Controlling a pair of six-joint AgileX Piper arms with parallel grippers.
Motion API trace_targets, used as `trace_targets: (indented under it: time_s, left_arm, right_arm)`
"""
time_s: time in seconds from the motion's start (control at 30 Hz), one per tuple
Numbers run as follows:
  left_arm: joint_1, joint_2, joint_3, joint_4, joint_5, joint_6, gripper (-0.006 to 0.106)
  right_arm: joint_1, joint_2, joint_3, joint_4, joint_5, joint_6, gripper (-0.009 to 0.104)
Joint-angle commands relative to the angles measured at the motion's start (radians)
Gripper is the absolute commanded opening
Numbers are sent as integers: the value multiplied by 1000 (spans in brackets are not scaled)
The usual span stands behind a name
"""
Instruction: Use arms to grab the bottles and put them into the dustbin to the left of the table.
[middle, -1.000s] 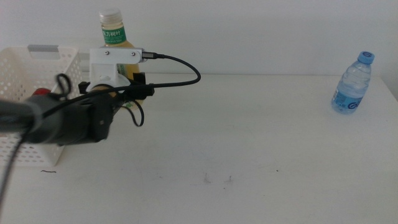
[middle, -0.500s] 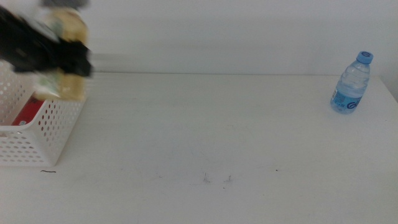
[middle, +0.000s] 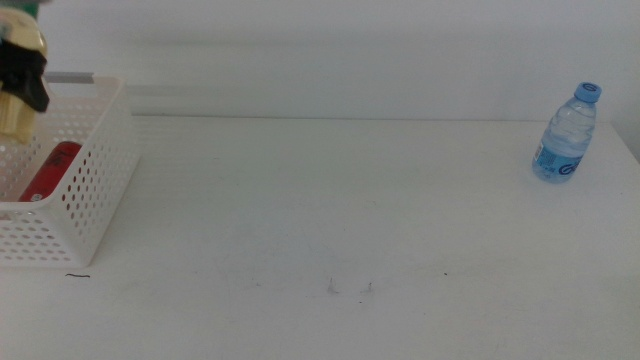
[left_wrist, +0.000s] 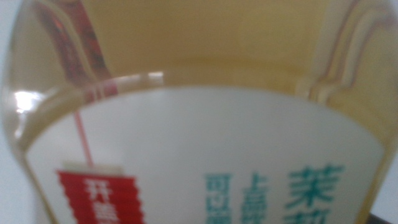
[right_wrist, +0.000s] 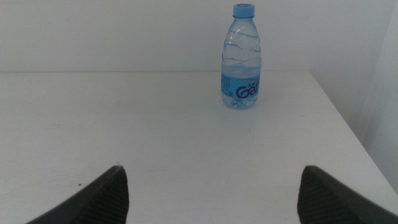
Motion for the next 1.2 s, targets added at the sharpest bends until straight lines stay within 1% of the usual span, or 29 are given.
trace_targets:
  time_s: [0.0, 0.23, 0.67, 0.73, 0.8, 0.9, 1.0, 1.13, 1.17]
  left_arm:
    - [2, 19, -23, -5, -21, 7, -2]
    - [2, 70, -10, 17, -21, 42, -2]
    - [2, 83, 98, 17, -21, 62, -2]
    - [2, 98, 98, 14, -21, 71, -1]
    - [-2, 113, 98, 14, -21, 85, 3]
    - [-7, 128, 100, 12, -21, 99, 17]
    - [-9, 135, 100, 18, -21, 107, 44]
    - [-10, 133, 93, 53, -21, 95, 88]
    - [-10, 126, 88, 59, -21, 73, 94]
  right_arm:
    - [-8, -5, 4, -7, -7, -7, 91]
    - [-8, -5, 4, -7, -7, -7, 91]
    - [-8, -5, 4, -7, -7, -7, 91]
    - [-8, -5, 4, -7, -7, -7, 91]
    - [-8, -5, 4, -7, -7, -7, 91]
    - [-8, -5, 4, -7, -7, -7, 91]
    - [-8, -5, 4, -7, -7, -7, 91]
    - [-8, -5, 4, -7, -7, -7, 91]
    - [-8, -5, 4, -7, -7, -7, 91]
